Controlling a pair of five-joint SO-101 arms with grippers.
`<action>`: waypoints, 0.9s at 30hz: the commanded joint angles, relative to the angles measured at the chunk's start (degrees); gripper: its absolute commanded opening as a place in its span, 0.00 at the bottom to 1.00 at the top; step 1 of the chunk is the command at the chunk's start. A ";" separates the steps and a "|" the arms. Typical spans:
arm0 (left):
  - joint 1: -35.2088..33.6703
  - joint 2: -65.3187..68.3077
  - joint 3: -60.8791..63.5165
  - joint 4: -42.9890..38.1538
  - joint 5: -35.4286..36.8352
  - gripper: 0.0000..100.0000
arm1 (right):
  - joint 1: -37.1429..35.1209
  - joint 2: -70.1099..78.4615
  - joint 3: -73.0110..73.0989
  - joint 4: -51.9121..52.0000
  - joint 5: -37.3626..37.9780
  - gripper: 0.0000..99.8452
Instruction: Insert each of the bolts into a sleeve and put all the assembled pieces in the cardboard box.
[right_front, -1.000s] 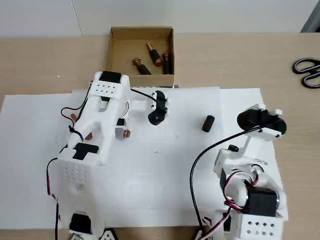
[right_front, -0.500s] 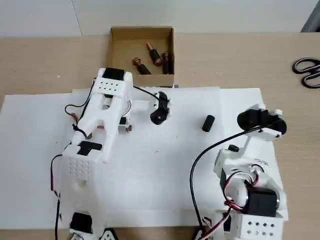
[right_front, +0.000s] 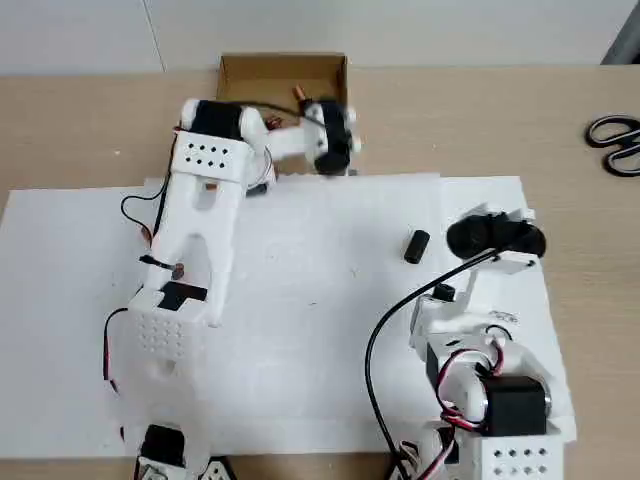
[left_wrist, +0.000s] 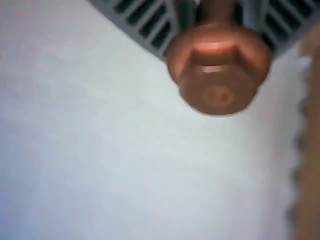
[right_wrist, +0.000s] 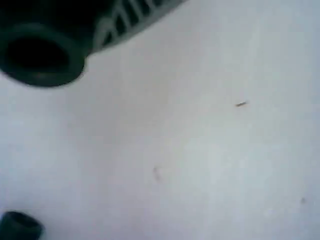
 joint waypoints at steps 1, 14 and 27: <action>-0.18 -1.67 -6.46 0.97 11.52 0.01 | -2.59 -0.66 -3.60 1.89 0.62 0.00; 0.88 -37.98 16.22 0.97 50.99 0.01 | -11.74 -0.66 -6.59 3.74 0.62 0.00; -2.02 -67.34 39.60 0.53 76.75 0.01 | -20.44 -0.66 -6.24 1.98 0.62 0.00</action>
